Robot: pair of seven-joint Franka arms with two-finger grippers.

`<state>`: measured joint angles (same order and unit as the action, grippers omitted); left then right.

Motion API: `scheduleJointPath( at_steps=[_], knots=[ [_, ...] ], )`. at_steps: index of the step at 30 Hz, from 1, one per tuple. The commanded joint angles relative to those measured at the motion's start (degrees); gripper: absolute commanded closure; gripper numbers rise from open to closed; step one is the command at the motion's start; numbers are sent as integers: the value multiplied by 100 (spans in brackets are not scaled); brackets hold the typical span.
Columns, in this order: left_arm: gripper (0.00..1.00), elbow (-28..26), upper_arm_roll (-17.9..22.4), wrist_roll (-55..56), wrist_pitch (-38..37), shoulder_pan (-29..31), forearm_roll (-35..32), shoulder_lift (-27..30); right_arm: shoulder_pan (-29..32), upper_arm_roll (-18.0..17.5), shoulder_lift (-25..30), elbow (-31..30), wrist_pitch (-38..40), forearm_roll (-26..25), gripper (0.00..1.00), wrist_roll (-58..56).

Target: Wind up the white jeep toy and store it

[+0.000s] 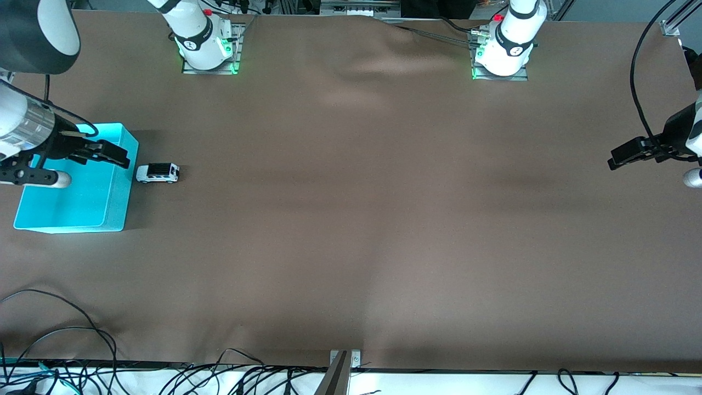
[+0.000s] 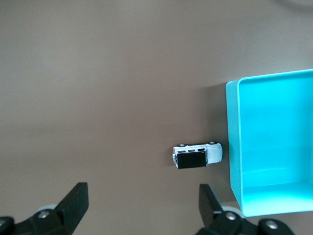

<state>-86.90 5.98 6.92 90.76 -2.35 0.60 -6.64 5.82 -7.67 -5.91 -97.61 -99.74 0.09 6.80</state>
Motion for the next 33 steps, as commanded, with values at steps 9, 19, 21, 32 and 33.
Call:
scheduleJointPath(
  at_steps=[9,19,21,32,33],
  knots=[
    [0,-46,307,-243,-23,-222,441,225,-19,-68,249,-1224,-1100,-88,0,85],
    [0,-55,87,-243,-41,-231,441,470,-10,-59,240,-1962,-1961,-88,0,137],
    [0,-63,79,-243,-154,-292,441,558,-10,-59,231,-2094,-2102,-88,0,137],
    [0,-81,-466,-252,-471,-214,388,559,7,142,196,-2429,-2296,-71,0,155],
    [0,-81,-466,-252,-471,-214,397,532,7,169,196,-2446,-2305,-71,0,155]
  ],
)
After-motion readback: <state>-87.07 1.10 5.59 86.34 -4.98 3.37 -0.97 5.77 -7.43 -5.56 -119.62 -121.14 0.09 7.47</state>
